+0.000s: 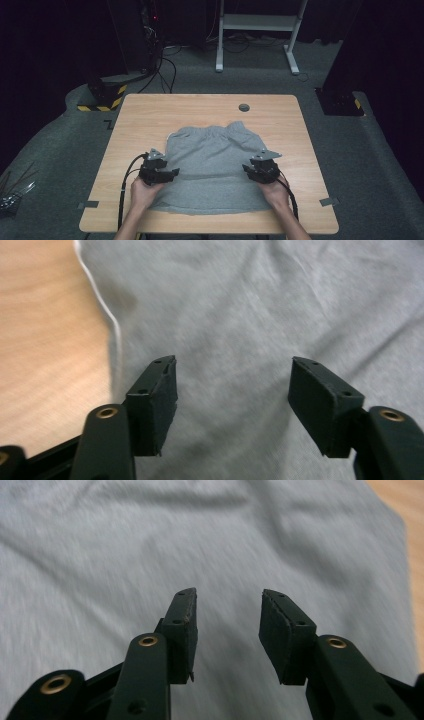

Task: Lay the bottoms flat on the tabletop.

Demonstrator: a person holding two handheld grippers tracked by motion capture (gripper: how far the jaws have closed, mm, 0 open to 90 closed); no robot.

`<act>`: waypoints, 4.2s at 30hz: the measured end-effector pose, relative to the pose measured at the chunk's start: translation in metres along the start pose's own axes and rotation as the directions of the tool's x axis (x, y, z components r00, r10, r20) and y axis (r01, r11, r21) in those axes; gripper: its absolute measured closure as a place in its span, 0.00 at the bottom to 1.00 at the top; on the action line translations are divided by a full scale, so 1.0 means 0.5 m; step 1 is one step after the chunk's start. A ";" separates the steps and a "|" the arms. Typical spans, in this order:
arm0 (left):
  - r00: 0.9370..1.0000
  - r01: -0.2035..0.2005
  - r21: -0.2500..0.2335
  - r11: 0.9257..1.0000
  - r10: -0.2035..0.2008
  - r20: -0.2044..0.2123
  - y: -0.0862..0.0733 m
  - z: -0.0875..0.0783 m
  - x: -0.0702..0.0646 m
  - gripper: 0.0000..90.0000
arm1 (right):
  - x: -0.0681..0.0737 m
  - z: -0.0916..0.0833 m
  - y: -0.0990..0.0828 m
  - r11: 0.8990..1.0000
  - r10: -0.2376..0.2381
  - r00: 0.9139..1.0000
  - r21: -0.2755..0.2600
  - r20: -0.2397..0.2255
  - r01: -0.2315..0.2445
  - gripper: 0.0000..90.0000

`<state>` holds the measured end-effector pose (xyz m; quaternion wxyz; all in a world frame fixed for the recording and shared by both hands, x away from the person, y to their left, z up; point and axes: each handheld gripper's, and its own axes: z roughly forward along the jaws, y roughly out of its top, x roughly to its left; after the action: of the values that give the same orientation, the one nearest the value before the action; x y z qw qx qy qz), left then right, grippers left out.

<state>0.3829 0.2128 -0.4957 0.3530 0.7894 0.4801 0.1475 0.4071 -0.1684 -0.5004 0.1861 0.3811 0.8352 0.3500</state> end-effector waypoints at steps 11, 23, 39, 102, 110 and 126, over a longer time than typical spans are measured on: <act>0.993 0.021 -0.024 1.000 -0.023 -0.113 0.023 0.025 0.013 0.45 | -0.016 0.003 -0.049 1.000 -0.022 0.998 0.020 -0.058 0.023 0.67; 0.989 0.064 0.002 0.998 -0.064 -0.131 0.037 0.069 0.045 0.45 | -0.126 -0.046 -0.036 0.965 0.216 0.975 -0.144 -0.043 -0.220 0.66; 0.992 0.118 -0.025 0.993 -0.119 -0.035 0.084 0.107 0.050 0.83 | -0.192 0.056 0.018 0.937 0.348 0.937 0.026 0.040 -0.349 0.86; 0.999 0.048 0.090 0.995 -0.046 -0.029 0.038 0.053 0.047 0.91 | -0.074 -0.008 -0.049 0.998 -0.003 0.994 0.063 -0.110 0.010 0.85; 0.993 0.112 -0.021 0.993 -0.113 -0.034 0.087 0.064 0.061 0.51 | -0.104 -0.008 -0.001 0.997 0.070 0.996 -0.011 -0.060 -0.071 0.76; 0.997 0.041 0.144 0.989 -0.031 -0.067 0.134 0.143 0.035 0.78 | -0.136 0.093 0.056 0.982 0.152 0.986 0.102 0.061 -0.158 0.75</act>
<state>0.4763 0.1788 -0.5015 0.2817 0.7990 0.5147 0.1312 0.4919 -0.1870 -0.5091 0.1599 0.4635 0.8153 0.3081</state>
